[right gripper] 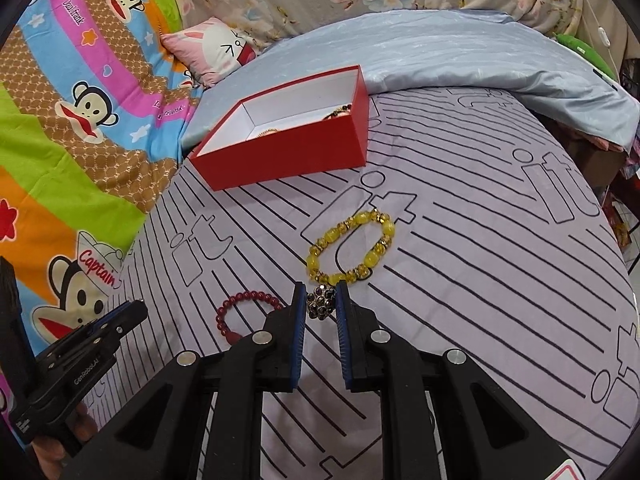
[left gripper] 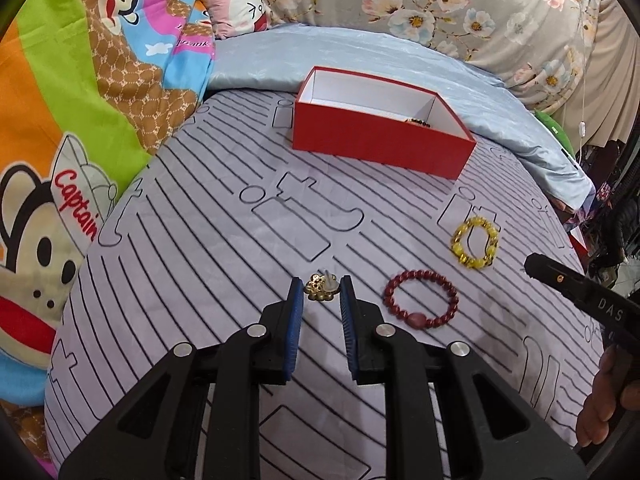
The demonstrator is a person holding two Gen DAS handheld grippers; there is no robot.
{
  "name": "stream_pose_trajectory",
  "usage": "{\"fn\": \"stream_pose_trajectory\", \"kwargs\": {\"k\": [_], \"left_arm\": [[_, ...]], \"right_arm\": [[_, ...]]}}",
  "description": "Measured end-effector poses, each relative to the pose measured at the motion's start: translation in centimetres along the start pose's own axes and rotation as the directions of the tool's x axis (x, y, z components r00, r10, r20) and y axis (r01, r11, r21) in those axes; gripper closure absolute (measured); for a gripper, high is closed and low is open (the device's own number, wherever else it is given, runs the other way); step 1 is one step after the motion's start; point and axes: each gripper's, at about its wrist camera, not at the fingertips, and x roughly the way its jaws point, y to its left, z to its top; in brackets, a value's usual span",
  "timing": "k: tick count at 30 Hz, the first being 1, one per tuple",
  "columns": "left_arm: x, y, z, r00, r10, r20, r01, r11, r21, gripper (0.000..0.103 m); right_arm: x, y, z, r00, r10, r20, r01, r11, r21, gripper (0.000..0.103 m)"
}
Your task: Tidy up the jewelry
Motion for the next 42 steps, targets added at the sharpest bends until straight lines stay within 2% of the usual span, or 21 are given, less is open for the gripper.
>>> {"fn": "stream_pose_trajectory", "kwargs": {"k": [7,23,33,42], "left_arm": [[0.7,-0.7,3.9,0.999,-0.005,0.043,0.004,1.000,0.012,0.085],[5.5,-2.3,15.1,0.988,0.006,0.156,-0.014,0.999,0.048,0.085],[9.2,-3.0,18.4,0.986,0.016,0.164,-0.026,0.998,0.059,0.085],[12.5,-3.6,19.8,0.989,0.019,0.147,-0.030,0.997,0.070,0.085]], "right_arm": [[0.6,0.7,2.7,0.999,0.025,0.023,-0.025,1.000,-0.010,0.089],[5.1,2.6,11.5,0.997,0.011,0.074,-0.005,0.997,-0.075,0.089],[8.1,2.4,16.1,0.995,0.001,0.096,0.007,0.996,-0.089,0.089],[10.6,2.1,18.7,0.995,-0.008,0.096,0.017,0.996,-0.093,0.089]]}}
